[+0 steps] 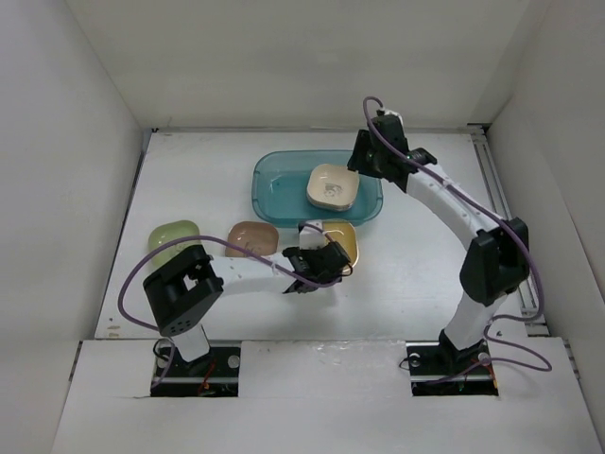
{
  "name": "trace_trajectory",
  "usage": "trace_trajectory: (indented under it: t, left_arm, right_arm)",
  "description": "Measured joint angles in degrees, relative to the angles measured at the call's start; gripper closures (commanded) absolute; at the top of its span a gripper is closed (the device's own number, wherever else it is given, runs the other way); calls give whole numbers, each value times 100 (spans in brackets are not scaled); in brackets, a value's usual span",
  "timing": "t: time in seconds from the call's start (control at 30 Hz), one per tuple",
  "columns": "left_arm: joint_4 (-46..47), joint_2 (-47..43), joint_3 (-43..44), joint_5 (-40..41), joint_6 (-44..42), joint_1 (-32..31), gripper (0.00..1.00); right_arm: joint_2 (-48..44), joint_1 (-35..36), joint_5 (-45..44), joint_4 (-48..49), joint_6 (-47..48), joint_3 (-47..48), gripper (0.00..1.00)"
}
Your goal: Place the plates into the plastic bin on the countertop
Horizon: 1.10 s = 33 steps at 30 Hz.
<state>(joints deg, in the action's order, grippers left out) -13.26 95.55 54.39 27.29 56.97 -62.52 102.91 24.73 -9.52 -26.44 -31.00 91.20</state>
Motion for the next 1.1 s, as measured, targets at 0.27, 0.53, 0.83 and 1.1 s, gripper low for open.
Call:
trace_trajectory:
  t: [0.27, 0.53, 0.83, 1.1]
  left_arm:
    - [-190, -345, 17, 192, 184, -76, 4]
    - [-31, -911, -37, 474, 197, 94, 7]
    - [-153, 26, 70, 361, 278, 195, 57]
    - [-350, 125, 350, 372, 422, 0, 100]
  right_arm:
    - [-907, 37, -103, 170, 212, -131, 49]
    - [-761, 33, -66, 201, 297, -382, 49]
    - [-688, -61, 28, 201, 382, -409, 49]
    - [-750, -236, 98, 236, 485, -645, 49]
